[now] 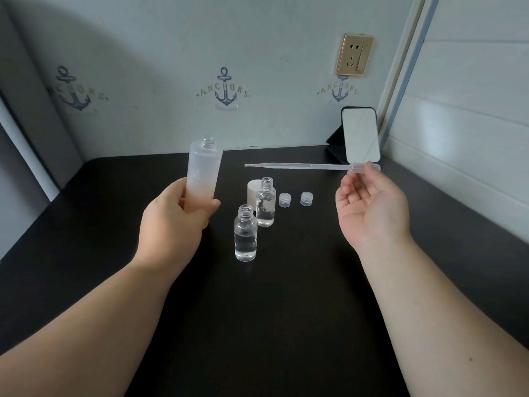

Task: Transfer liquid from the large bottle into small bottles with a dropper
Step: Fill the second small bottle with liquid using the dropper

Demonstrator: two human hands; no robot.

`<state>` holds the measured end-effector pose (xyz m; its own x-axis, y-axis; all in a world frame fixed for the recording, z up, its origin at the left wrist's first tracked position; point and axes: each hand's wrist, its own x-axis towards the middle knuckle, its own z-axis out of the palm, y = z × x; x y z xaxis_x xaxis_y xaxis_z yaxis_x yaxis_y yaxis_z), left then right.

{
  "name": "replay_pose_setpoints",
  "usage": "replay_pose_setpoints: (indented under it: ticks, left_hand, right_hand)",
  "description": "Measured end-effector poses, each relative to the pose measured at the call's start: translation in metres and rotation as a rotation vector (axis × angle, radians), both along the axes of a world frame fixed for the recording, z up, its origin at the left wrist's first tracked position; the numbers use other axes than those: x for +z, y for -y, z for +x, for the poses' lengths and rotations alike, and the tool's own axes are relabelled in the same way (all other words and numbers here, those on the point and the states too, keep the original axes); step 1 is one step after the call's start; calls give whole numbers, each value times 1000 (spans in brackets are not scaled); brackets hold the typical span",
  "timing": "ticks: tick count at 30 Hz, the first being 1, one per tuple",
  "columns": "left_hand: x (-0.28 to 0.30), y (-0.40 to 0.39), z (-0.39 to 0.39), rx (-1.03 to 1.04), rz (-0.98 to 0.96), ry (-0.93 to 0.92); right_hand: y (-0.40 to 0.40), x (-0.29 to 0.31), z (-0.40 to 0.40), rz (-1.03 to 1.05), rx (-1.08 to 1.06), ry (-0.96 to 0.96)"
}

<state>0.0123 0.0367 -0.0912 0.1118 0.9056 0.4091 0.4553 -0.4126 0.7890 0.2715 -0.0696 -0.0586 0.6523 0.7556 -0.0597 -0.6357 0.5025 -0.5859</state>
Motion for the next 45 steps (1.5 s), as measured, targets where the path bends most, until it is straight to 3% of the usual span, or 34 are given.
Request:
replay_pose_setpoints:
  ticks: [18, 26, 30, 39, 45]
  left_hand:
    - [2, 2, 3, -28, -90, 11]
    - [14, 20, -6, 1, -78, 289]
    - [18, 28, -10, 34, -3, 307]
    - [18, 39, -6, -450, -134, 108]
    - [16, 37, -1, -556, -144, -137]
  right_hand:
    - [-3, -2, -1, -45, -6, 86]
    - [-3, -1, 0, -41, -1, 106]
    - [-3, 0, 0, -32, 1, 106]
    - [-3, 1, -1, -35, -11, 106]
    - [-3, 2, -1, -40, -12, 100]
